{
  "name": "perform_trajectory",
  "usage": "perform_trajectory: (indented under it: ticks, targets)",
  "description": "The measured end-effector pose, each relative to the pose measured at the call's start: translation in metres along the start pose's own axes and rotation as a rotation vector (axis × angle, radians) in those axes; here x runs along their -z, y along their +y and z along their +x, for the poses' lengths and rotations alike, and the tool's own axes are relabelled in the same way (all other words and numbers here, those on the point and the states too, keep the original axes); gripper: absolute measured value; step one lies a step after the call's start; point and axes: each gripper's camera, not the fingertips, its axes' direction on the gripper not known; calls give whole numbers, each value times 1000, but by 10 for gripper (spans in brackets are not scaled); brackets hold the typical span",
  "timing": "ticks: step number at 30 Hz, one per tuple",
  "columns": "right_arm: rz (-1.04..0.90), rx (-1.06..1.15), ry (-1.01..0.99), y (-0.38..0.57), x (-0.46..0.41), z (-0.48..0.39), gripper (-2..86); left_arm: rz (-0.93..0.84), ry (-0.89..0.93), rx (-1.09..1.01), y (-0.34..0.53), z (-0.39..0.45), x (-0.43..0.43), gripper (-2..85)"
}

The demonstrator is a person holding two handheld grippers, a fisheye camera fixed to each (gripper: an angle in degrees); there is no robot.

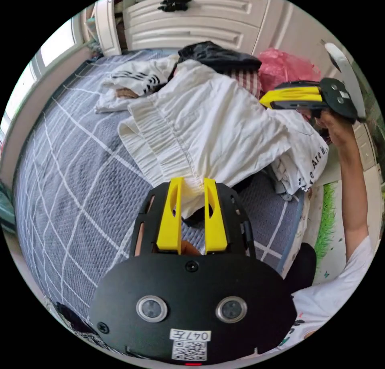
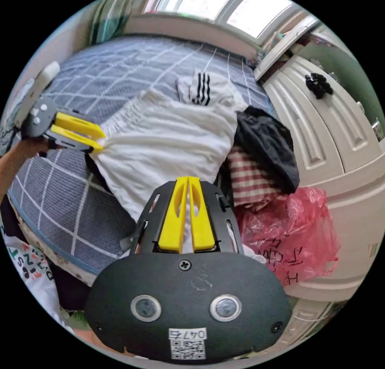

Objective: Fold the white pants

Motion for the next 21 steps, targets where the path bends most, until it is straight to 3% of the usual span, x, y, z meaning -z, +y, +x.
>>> perform_trajectory:
  ticks: [3,4,5,8,13,16,21]
  targets:
    - [-211,16,-39,-7,-42,-26,-6,-14,7,48,10,-1,1,65]
    - [-195,-16,-26,-8,-34,-33,-7,20,26,80,22,-2,16,41]
    - [-163,-23,-9,-9,-23,-38,-7,80,60,81,40,-1,38,5]
    - [198,-29,40,3,67,-82,-11,121,27,-26,108,14,99,-6]
    - [566,196,-8,59,171,-249,-11,101,-69,-57,276,37,157,-10]
    - [676,291,-121,88,184,-361,-8,50,-124,61,384,41,164,-10]
    - [660,360,-335,85,192,-504,-3,-30,-215,303,531,39,175,-9]
